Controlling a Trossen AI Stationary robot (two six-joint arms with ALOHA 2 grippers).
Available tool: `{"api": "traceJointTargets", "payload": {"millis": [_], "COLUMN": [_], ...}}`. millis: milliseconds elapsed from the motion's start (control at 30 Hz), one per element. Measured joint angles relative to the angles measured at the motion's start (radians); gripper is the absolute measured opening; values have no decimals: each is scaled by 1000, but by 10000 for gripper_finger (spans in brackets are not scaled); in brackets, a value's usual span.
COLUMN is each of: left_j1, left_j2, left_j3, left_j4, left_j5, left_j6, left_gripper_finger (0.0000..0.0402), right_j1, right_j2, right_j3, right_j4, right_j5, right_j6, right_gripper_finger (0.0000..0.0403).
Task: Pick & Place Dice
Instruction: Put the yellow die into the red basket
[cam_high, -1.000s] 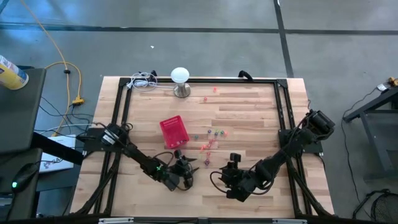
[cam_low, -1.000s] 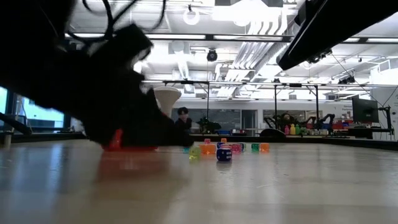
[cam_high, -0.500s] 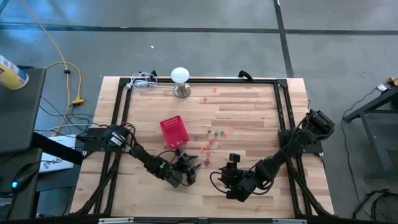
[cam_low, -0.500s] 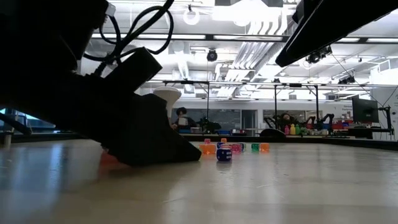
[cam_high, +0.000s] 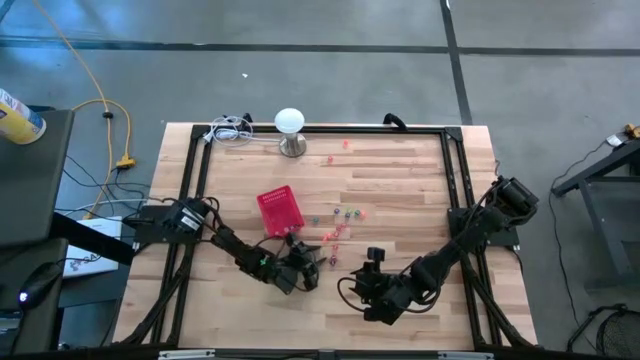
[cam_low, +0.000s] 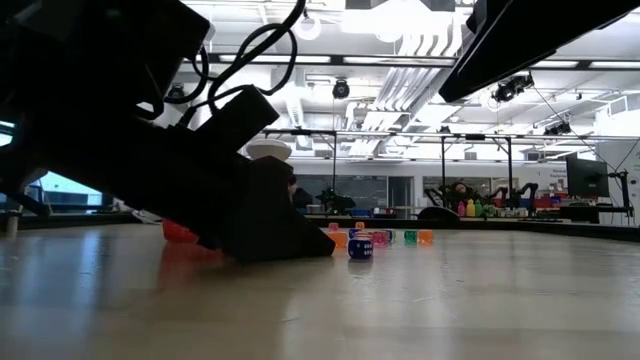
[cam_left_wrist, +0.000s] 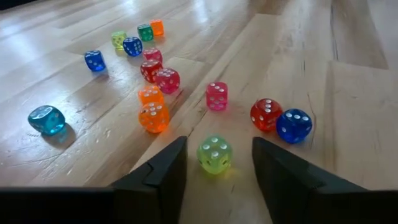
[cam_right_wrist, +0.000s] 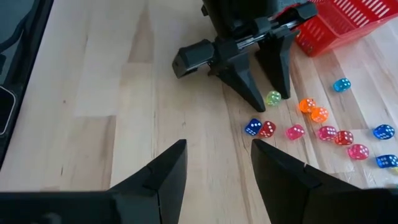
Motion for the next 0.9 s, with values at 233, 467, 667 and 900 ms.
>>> {"api": "traceJointTargets", "payload": {"millis": [233, 467, 667, 900], "left_j1": [-6, -26, -51, -19], "left_j2": [2, -20, -217, -514], "left_j3": [0, -2, -5, -4], "left_j4": [-5, -19, -233, -690], "left_j5": [10, 2, 2, 3], "left_j6": [5, 101, 202, 122], "left_gripper_finger": [88, 58, 61, 61], "right_j1": [0, 0, 0, -5], "right_j2": [0, 0, 0, 0], "right_j3": [0, 0, 0, -30], "right_j4": [0, 0, 1, 46], "right_j5": [0, 0, 0, 7], "right_j6": [0, 0, 0, -8], "right_gripper_finger": [169, 169, 169, 169]}}
